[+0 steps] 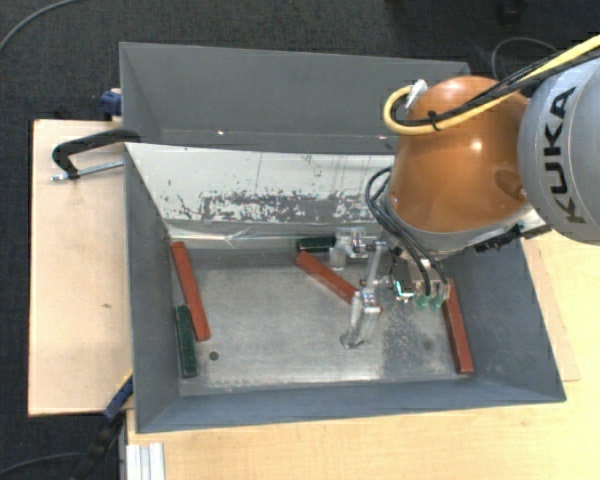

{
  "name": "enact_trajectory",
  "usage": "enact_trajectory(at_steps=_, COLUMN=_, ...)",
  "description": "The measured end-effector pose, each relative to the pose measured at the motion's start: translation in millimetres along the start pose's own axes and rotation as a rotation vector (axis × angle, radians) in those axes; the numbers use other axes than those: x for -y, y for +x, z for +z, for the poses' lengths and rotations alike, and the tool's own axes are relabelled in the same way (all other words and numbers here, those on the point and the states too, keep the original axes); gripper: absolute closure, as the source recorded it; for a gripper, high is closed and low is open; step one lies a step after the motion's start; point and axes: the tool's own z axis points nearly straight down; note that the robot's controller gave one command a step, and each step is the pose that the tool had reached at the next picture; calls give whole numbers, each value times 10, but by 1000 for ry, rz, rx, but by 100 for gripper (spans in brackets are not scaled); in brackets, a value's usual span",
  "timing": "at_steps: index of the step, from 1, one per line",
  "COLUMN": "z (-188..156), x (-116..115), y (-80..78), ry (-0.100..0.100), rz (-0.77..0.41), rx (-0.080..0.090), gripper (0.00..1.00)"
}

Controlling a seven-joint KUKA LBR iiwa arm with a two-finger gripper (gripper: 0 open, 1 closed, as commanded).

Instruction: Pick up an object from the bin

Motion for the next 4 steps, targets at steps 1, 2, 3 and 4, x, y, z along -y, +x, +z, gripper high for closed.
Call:
enact_trajectory(at_steps=1, z=852, x=818, y=-608, ry=3, rz=-91, rx=3, gripper=0)
enact_trajectory(at_steps=2, z=1668, x=600, y=-736, ry=-2, rz=151, rx=1, gripper=0)
enact_trajectory(at_steps=3, z=1648, x=608, y=-749, ry=-2, rz=152, rx=6, gripper=100)
enact_trajectory(at_steps=4, z=75, x=525, y=-630, ry=-3, rz=173, rx=21, gripper=100)
